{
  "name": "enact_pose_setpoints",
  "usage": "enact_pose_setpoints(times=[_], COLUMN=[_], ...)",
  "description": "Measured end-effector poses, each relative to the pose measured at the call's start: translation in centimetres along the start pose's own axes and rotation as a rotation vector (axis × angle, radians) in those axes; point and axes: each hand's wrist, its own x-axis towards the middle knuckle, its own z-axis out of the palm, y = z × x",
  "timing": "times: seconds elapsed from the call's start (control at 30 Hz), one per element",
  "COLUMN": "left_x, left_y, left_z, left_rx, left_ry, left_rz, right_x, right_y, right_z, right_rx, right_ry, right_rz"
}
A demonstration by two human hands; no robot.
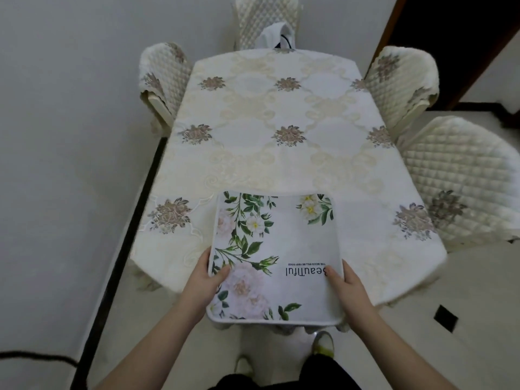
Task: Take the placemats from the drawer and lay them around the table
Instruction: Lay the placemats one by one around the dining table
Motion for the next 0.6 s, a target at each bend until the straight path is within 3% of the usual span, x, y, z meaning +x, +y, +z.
enact_pose_setpoints(times=[0.37, 0.6], left_x=[-0.9, -0.7], left_y=[-2.7, -3.4], left_z=[-0.1, 0.6], left_rx=[0.027, 0.189], left_ry=[-0.074, -0.045], left_rz=[-0.022, 0.010], right_x=[-1.2, 0.0], right_y=[3.2, 4.0], right_z=[-0.3, -1.0], right_rx=[-0.008, -0.183], right_ry=[0.030, 0.069], right_rz=[0.057, 0.029])
